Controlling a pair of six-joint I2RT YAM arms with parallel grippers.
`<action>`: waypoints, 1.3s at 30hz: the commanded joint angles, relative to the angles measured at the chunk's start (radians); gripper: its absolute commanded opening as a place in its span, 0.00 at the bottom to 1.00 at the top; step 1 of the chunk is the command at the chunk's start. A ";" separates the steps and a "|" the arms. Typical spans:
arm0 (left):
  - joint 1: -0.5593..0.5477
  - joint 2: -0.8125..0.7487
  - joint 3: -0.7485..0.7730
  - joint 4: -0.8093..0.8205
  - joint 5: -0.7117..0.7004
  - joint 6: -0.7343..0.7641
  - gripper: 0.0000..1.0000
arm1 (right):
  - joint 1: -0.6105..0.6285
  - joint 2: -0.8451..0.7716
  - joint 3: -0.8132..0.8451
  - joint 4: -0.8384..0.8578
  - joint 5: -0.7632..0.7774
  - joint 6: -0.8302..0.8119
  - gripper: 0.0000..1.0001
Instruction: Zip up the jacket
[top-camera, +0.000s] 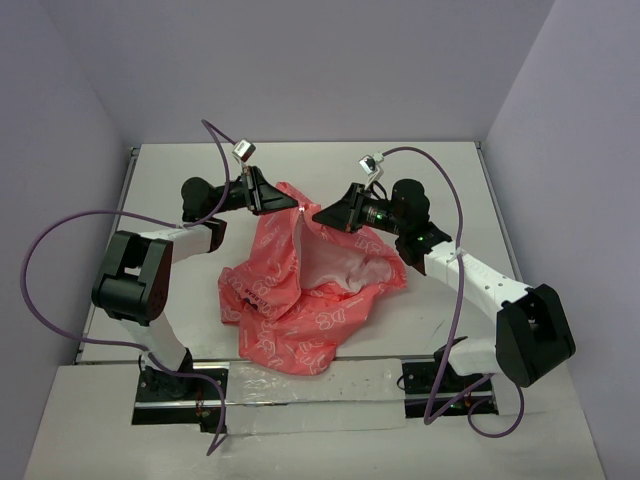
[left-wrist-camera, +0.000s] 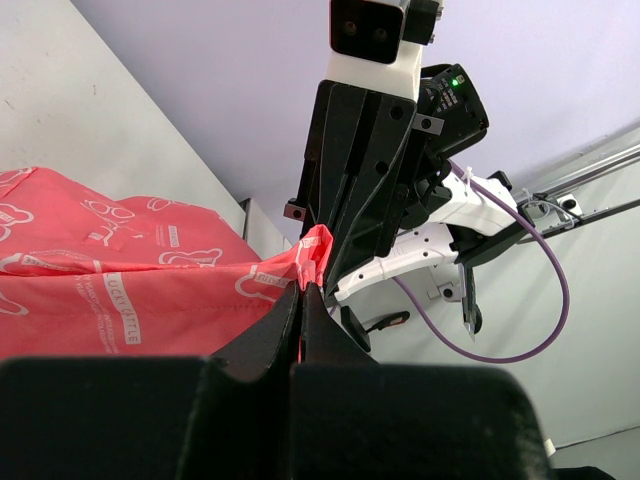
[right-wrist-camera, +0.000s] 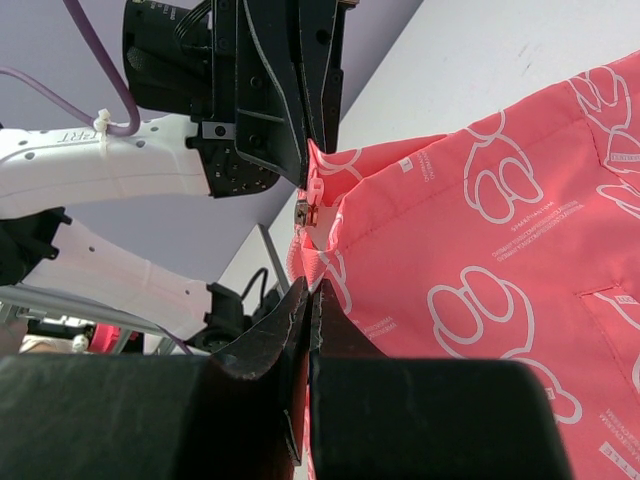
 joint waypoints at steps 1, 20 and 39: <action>-0.008 -0.014 0.002 0.233 -0.019 0.014 0.00 | 0.010 -0.012 0.014 0.055 -0.011 -0.009 0.00; -0.008 -0.007 0.005 0.245 -0.023 0.001 0.00 | 0.010 -0.013 0.017 0.019 -0.015 -0.033 0.00; -0.010 -0.002 -0.008 0.265 -0.019 -0.011 0.00 | 0.002 0.009 0.060 0.032 -0.005 -0.024 0.00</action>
